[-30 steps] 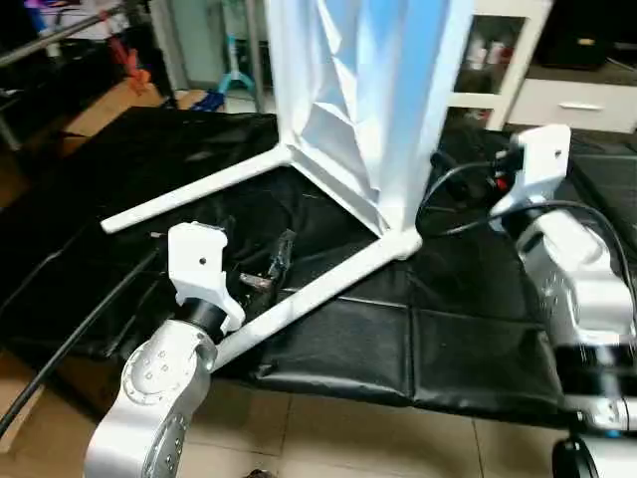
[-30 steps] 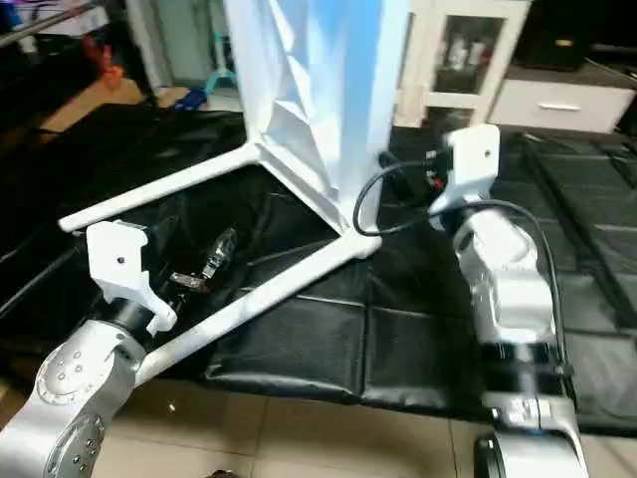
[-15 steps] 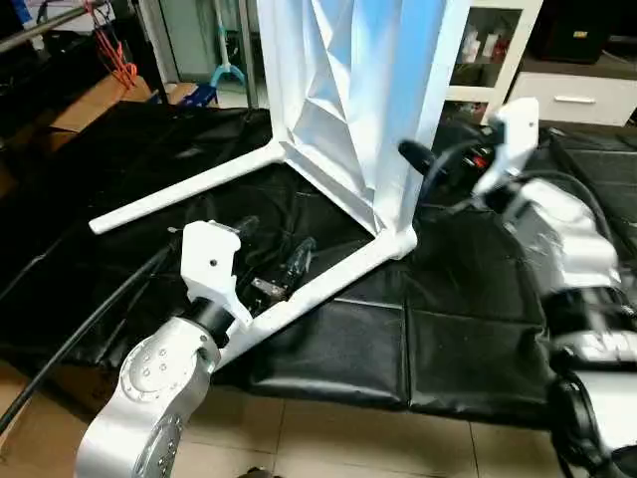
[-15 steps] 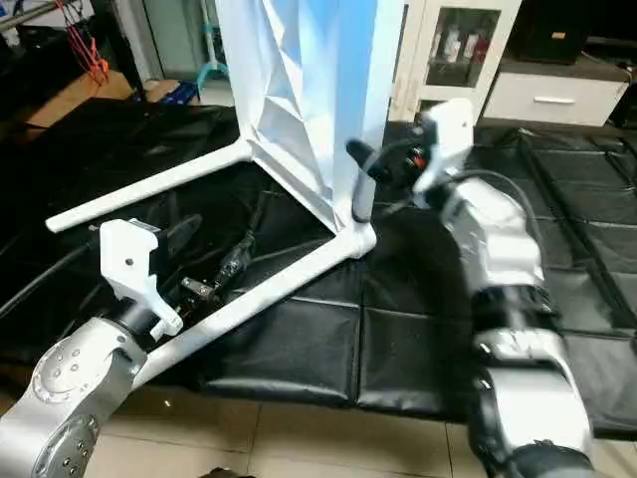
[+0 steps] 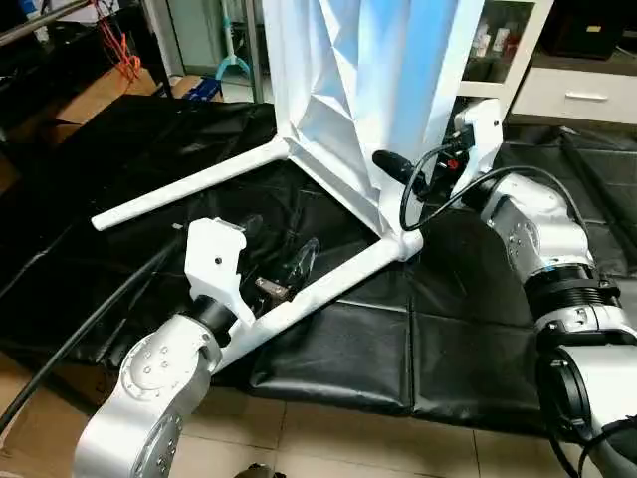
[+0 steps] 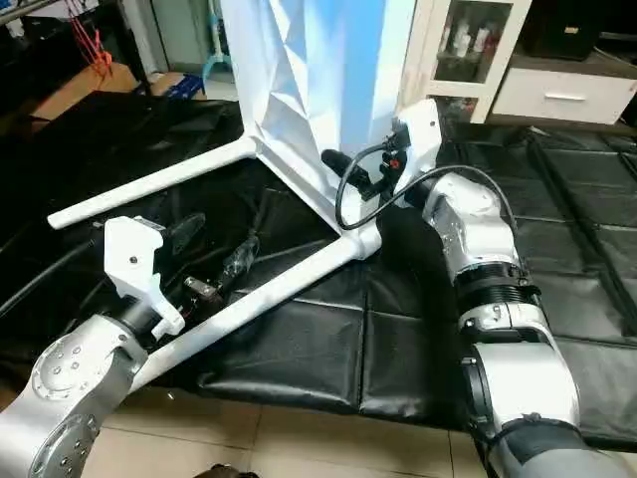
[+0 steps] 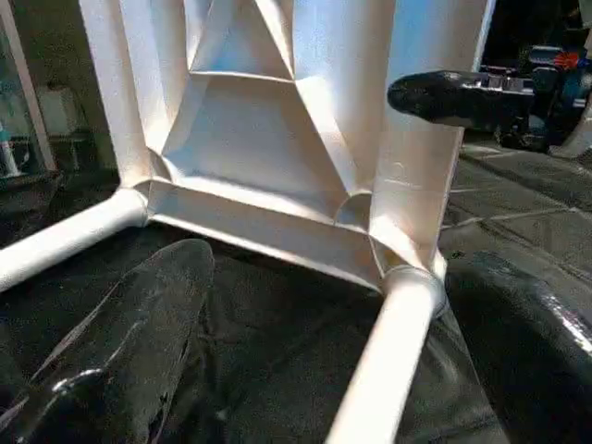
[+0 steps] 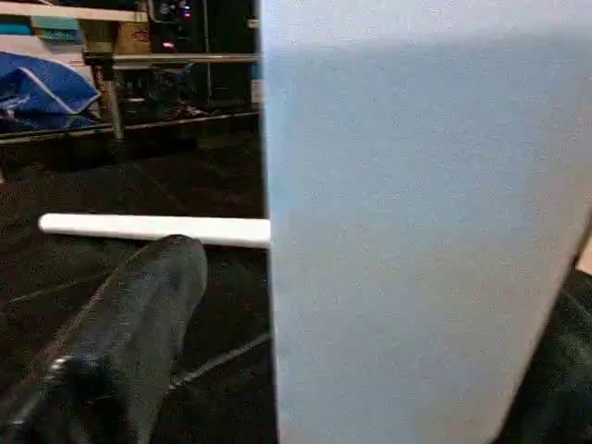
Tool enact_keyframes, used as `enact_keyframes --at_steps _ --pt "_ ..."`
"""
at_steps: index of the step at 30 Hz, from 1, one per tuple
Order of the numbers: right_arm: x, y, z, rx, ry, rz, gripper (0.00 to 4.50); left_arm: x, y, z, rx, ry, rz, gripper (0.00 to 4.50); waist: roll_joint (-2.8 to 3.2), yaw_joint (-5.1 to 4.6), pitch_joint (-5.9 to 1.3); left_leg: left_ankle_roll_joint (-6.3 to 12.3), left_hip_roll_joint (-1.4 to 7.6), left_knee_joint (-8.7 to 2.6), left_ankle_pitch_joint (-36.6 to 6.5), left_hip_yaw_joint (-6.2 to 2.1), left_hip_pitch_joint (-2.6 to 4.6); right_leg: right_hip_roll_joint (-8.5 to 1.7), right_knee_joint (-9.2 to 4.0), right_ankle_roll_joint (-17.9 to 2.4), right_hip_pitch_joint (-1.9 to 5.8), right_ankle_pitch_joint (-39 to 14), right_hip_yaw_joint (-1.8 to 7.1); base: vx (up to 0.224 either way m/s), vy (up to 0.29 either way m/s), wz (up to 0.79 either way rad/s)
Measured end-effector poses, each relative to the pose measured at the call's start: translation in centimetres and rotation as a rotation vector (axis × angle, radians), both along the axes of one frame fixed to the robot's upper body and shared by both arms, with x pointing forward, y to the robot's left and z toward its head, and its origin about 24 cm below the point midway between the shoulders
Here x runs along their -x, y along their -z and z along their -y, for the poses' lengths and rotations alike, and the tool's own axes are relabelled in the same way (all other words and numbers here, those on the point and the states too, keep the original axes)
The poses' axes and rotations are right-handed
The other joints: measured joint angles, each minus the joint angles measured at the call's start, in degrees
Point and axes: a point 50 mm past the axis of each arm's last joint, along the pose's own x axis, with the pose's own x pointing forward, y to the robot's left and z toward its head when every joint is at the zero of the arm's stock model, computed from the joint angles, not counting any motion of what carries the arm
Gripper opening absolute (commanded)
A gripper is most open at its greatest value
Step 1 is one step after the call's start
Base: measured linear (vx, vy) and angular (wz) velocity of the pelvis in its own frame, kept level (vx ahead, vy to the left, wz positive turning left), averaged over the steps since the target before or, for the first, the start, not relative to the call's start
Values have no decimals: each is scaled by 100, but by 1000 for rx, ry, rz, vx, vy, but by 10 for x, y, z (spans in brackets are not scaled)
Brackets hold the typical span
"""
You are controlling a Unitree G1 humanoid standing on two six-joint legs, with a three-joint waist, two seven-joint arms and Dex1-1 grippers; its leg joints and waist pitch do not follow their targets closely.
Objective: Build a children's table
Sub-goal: Flip table
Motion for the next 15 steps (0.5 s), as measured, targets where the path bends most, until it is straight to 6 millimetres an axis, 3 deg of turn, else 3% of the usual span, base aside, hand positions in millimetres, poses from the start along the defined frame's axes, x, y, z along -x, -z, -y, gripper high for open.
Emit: enact_keyframes --at_steps 1,4,6,15 --pt "-3 0 -2 3 24 -6 397 0 0 0 -2 -2 0 450 -4 -5 3 0 1 0 0 4 0 -1 4 -3 -6 2 1 0 0 0" --pt "-8 -8 -7 -1 51 8 389 1 0 0 -2 0 -1 450 -18 -25 10 -1 13 0 0 13 1 -1 5 -15 -15 9 -3 0 0 0" --pt "-9 -11 -7 -6 52 24 355 2 -1 0 -4 -1 0 450 -26 -17 9 -2 14 0 0 15 2 -1 5 -15 -15 9 -2 0 0 0" --pt "-12 -16 -10 -34 55 39 282 3 -3 -1 -19 -4 7 450 -30 -1 9 -1 24 0 0 57 2 -5 4 -18 -21 12 14 0 0 0"
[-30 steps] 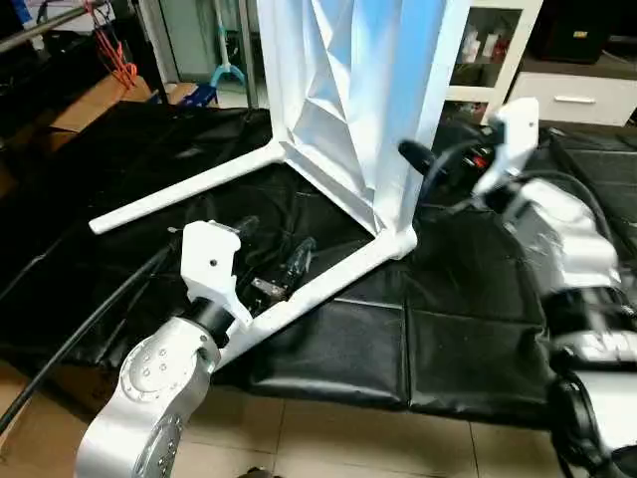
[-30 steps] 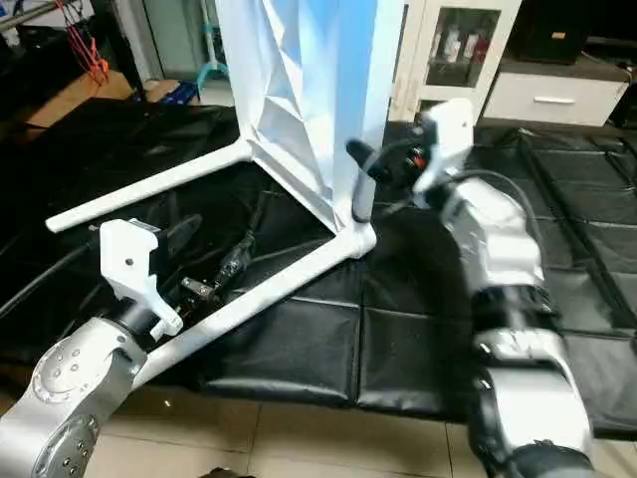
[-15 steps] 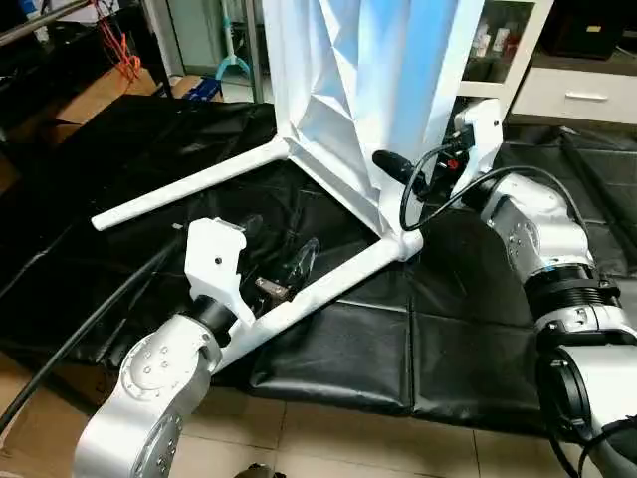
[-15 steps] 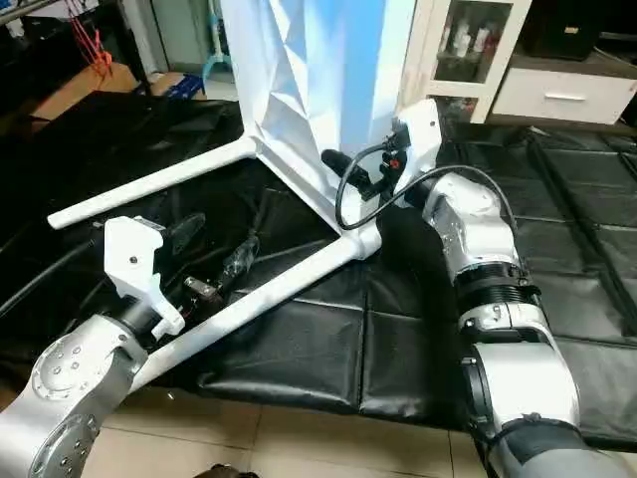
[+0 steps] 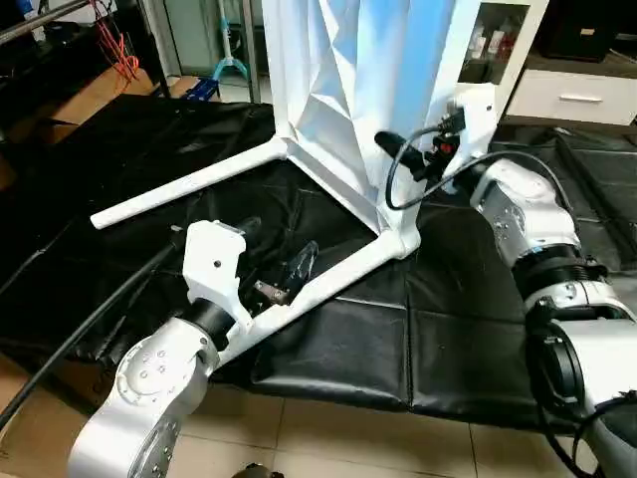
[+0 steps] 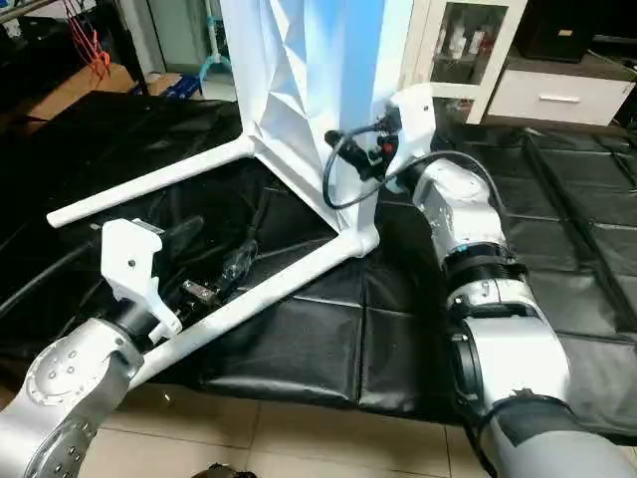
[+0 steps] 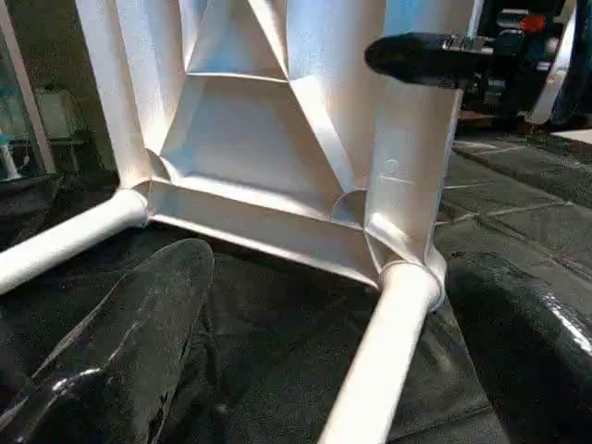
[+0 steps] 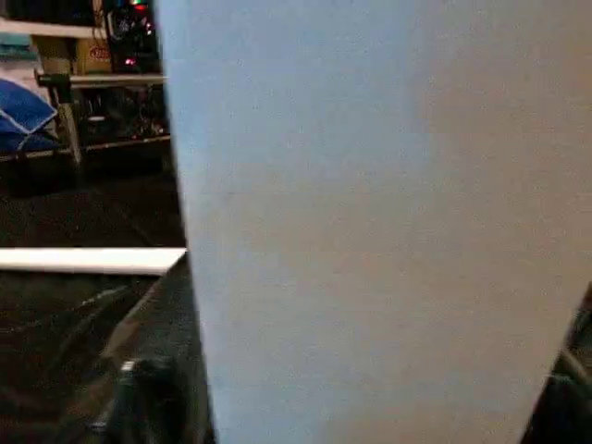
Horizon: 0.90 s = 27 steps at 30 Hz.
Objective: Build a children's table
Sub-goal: Flip table
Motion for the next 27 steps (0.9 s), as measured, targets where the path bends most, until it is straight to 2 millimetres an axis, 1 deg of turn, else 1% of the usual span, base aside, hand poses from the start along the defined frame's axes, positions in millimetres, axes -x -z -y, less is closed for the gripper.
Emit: enact_keyframes --at_steps 1,3,4,5,6,7,10,16,21,23,26,27 --pt "0 0 0 0 1 0 270 0 0 0 0 0 0 450 0 0 0 0 2 0 0 4 0 0 0 0 -1 0 0 0 0 0" --pt "0 2 0 -1 3 -3 258 0 0 0 -3 -2 -2 450 0 2 0 0 7 0 0 12 0 0 0 0 -3 0 -1 0 0 0" --pt "0 2 1 -1 5 -4 239 0 0 0 -5 -3 -3 450 0 2 0 0 10 0 0 15 0 0 0 0 -3 0 -2 0 0 0" --pt "0 2 1 0 6 -4 239 0 1 0 -6 -4 -3 450 0 2 0 0 12 0 0 17 0 0 0 0 -4 0 -2 0 0 0" --pt "0 2 1 1 11 -2 219 0 1 0 -8 -5 -4 450 0 2 0 0 14 0 0 19 0 1 0 0 -4 0 -3 0 0 0" --pt "-1 3 1 1 16 0 219 0 1 0 -8 -5 -5 450 0 3 0 0 15 0 0 20 0 1 0 0 -4 0 -4 0 0 0" --pt "-2 3 1 3 38 -6 198 0 1 -1 -10 -7 -7 450 0 5 0 0 17 0 0 26 0 0 0 0 -5 0 -3 0 0 0" --pt "-6 0 2 30 77 -16 192 0 2 1 -17 -1 -14 450 -3 24 2 0 21 0 0 33 0 0 0 0 -5 0 -2 0 0 0" --pt "-10 -5 8 70 139 -18 191 -3 -2 2 -31 4 -2 450 -13 97 11 0 22 0 0 45 -9 -2 0 0 -8 0 3 0 0 0" --pt "-11 -8 10 84 164 -17 191 -3 -4 3 -30 7 8 450 -13 112 12 0 22 0 0 54 -12 -5 0 0 -9 0 8 0 0 0" --pt "-14 -18 18 105 226 -7 191 -3 -7 5 -28 18 19 450 -14 147 14 2 23 1 1 59 -45 -8 0 0 -28 0 5 0 0 0" --pt "-15 -23 24 117 259 2 191 -3 -7 5 -27 20 21 450 -11 178 16 33 26 0 21 63 -74 -8 2 0 -49 0 1 0 0 0"
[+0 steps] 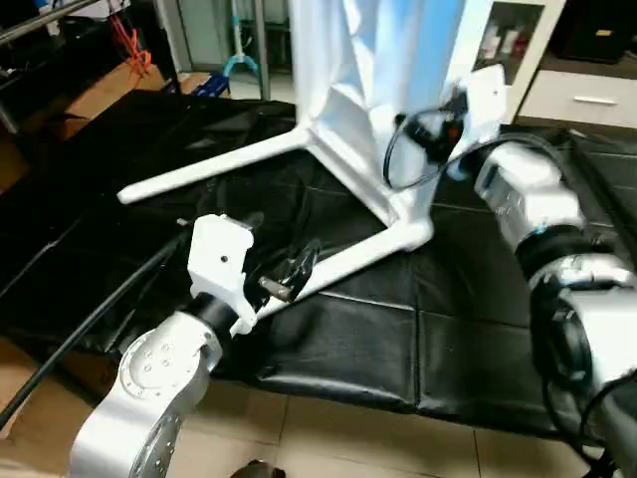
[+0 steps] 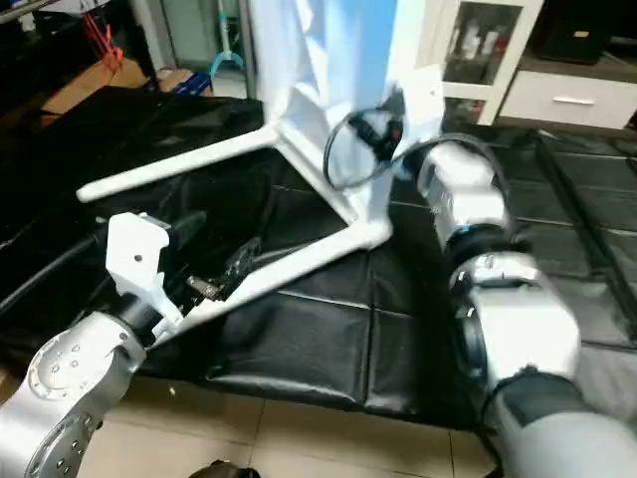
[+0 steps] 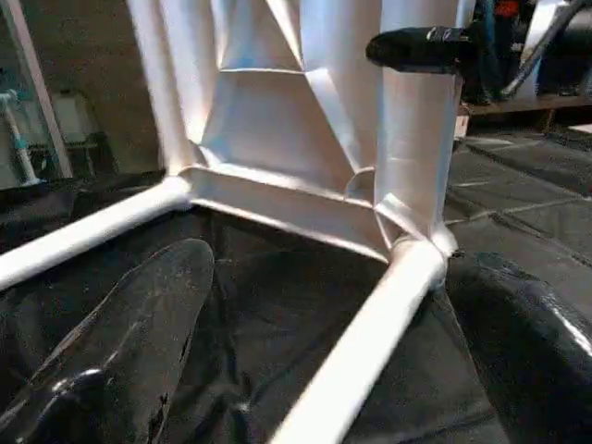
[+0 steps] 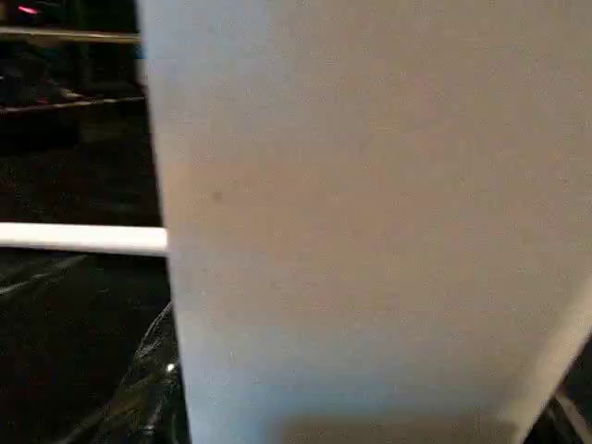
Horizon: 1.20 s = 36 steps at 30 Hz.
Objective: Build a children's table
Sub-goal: Flip table
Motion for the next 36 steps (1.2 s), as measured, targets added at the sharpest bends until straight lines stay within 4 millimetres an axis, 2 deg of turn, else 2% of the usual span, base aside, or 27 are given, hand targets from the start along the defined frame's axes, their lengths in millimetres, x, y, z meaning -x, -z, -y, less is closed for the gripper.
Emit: enact_keyframes --at_steps 3,4,6,8,11,16,19,22,26,29,36 --pt "-1 -14 17 32 78 22 191 0 0 0 -1 1 -1 450 0 92 0 39 2 8 15 16 -45 -4 2 0 -43 1 4 0 0 0" --pt "-1 -19 21 46 97 32 191 0 0 1 -1 2 -2 450 0 96 0 61 1 13 21 17 -69 -4 3 0 -63 1 1 0 0 0" --pt "-1 -31 30 77 128 54 191 0 0 1 -1 5 -4 450 4 93 2 112 2 33 33 19 -111 -5 6 2 -94 6 3 0 0 0" --pt "-1 -37 36 97 149 66 191 0 0 3 0 11 -1 450 4 78 2 128 5 50 23 21 -117 -5 7 2 -96 6 4 0 0 0" --pt "0 -50 43 164 170 90 191 -1 -2 5 1 21 8 450 37 41 22 136 6 60 16 34 -122 -10 9 0 -102 9 11 0 0 0" --pt "2 -84 40 332 155 233 192 -1 -3 7 4 24 12 450 50 -67 29 133 9 62 15 39 -119 -11 19 1 -107 9 15 0 0 0" --pt "5 -105 36 417 144 318 192 -1 -3 7 5 23 13 450 46 -90 30 112 11 66 3 39 -108 -10 21 0 -96 9 14 0 0 0" --pt "5 -112 33 450 144 339 192 -1 -3 9 7 25 12 450 11 -83 30 109 15 71 1 39 -82 -10 16 1 -64 9 10 0 0 0" --pt "5 -113 35 483 165 343 192 -1 -3 9 6 24 12 450 10 -81 31 110 12 77 1 59 -85 -12 9 -20 -54 22 28 0 0 0" --pt "6 -120 37 524 179 347 192 -1 -3 9 6 26 12 450 17 -81 34 110 11 81 1 73 -92 -20 9 -19 -59 25 31 0 0 0" --pt "15 -158 40 694 184 396 193 -1 -4 11 7 35 14 450 0 -93 34 110 12 81 1 81 -86 -20 10 -15 -47 23 39 0 0 0"
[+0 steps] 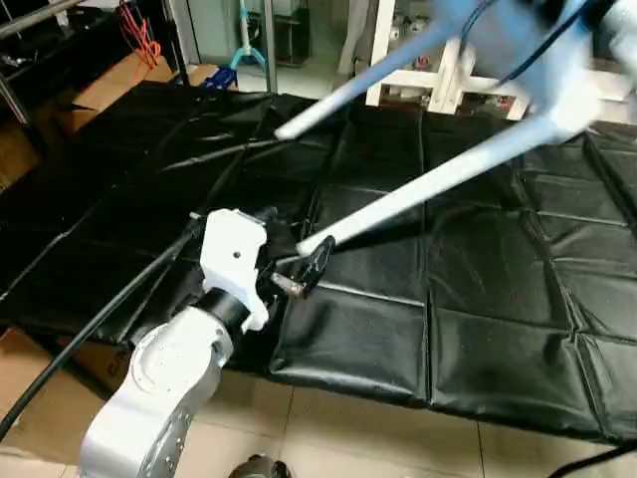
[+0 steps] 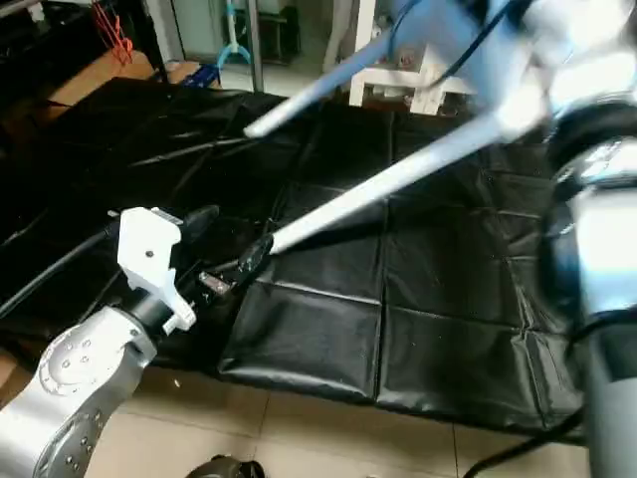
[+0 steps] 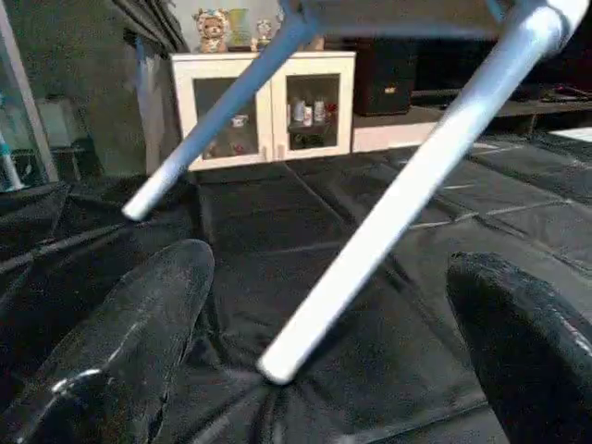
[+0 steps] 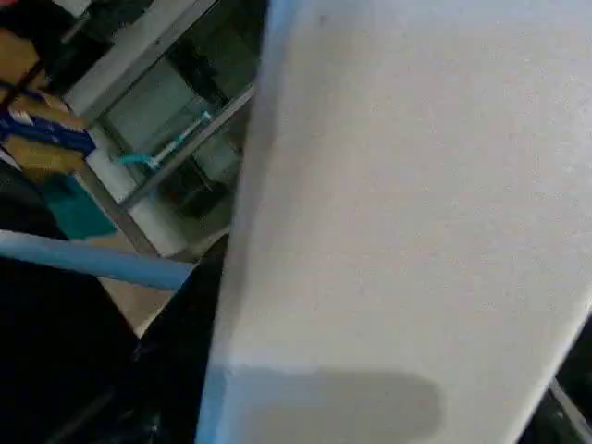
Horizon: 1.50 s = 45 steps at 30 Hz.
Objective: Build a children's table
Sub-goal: Flip table
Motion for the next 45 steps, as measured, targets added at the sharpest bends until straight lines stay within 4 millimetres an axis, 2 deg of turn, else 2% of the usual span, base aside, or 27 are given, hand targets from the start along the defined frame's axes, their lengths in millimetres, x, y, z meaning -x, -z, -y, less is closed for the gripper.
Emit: enact_keyframes --at_steps 3,8,11,15,19,22,28,38,39,41,42,43,44,45 --pt "2 -11 -4 64 2 10 193 -1 -2 1 0 4 8 450 -30 -21 1 0 1 0 0 -1 3 1 0 1 0 -1 -1 0 0 0" --pt "4 -18 -7 131 13 16 193 -5 -9 0 -17 -19 44 450 -72 -25 9 -1 1 1 0 -2 14 2 -5 7 -15 -5 0 0 0 0" --pt "6 -26 -11 196 20 26 193 -10 -24 -5 -43 -67 120 450 -82 -27 7 -1 -1 2 -1 -1 14 10 -6 44 -10 -27 17 0 0 0" --pt "8 -34 -16 325 39 38 193 -19 -47 -19 -119 -186 221 450 -144 -35 9 -2 0 4 -1 -4 16 17 -6 47 -4 -28 23 0 0 0" --pt "7 -30 -17 478 75 4 193 -20 -67 -23 -22 -215 289 450 -219 -52 7 -3 -6 10 -1 -4 10 17 -13 48 -2 -29 34 0 0 0" --pt "2 -17 -17 587 98 -61 192 -13 -79 -16 33 -165 336 450 -239 -91 30 -3 -10 15 -1 -1 -23 15 -32 47 -20 -29 38 0 0 0" --pt "2 -15 -12 599 125 -69 191 -13 -77 -14 27 -158 319 450 -267 -166 65 -3 -19 16 -2 12 -32 15 -30 49 -54 -30 72 0 0 0" --pt "2 -14 -13 608 121 -80 191 -13 -74 -15 19 -157 295 450 -265 -176 92 -4 -18 16 -2 14 -36 17 -29 51 -101 -31 71 0 0 0" --pt "2 -14 -13 605 119 -83 226 -13 -74 -15 18 -156 294 450 -257 -176 104 -4 -15 12 -2 24 -37 18 -22 49 -103 -33 47 0 0 0" --pt "2 -15 -12 596 114 -86 261 -13 -73 -15 17 -156 292 450 -258 -165 115 -4 0 -20 -2 100 -47 -10 66 -31 -111 -115 -7 -30 -3 2" --pt "3 -14 -12 589 105 -101 264 -13 -73 -15 15 -156 288 450 -270 -137 129 -5 8 -64 -1 179 -44 -50 182 -97 -140 -244 -34 -69 -38 16" --pt "3 -13 -11 580 99 -115 274 -13 -73 -15 15 -155 287 450 -328 -118 133 -5 43 -117 -1 324 -20 -96 271 -186 -219 -371 -16 -69 -38 16" --pt "3 -13 -11 570 97 -117 274 -13 -73 -15 14 -155 285 450 -367 -131 147 -19 77 -98 -11 410 2 -150 272 -142 -297 -400 16 -11 -89 32" --pt "3 -13 -11 566 94 -120 290 -12 -72 -15 14 -157 283 450 -402 -68 167 -247 96 331 -393 280 8 -180 257 20 -319 -321 97 0 0 0"
